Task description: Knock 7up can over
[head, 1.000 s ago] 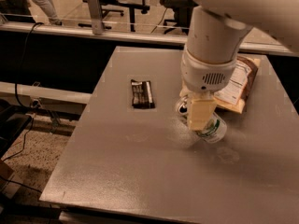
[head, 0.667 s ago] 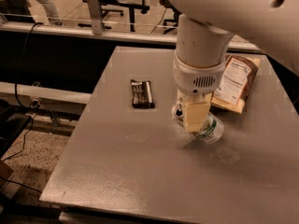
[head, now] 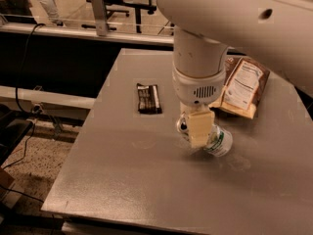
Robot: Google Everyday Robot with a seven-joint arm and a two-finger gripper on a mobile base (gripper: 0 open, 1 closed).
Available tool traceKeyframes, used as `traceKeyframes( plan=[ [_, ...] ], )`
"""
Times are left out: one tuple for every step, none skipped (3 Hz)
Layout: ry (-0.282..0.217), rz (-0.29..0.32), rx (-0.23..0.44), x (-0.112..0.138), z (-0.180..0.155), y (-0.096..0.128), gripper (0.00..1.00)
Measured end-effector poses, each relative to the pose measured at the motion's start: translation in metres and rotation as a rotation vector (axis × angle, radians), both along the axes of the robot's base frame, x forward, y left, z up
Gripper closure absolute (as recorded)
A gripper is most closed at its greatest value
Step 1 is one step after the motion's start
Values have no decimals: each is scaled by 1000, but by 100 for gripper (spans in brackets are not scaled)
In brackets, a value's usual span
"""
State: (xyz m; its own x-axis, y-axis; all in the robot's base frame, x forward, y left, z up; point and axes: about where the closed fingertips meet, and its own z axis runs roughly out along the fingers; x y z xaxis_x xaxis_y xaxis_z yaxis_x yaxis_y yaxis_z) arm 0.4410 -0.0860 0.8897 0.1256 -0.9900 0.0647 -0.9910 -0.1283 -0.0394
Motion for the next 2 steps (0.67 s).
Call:
traceKeyframes(
  plan=[
    [-7,15,17,-4,-4,6,0],
    [-10,15,19,-3,-3,6,0]
  ],
)
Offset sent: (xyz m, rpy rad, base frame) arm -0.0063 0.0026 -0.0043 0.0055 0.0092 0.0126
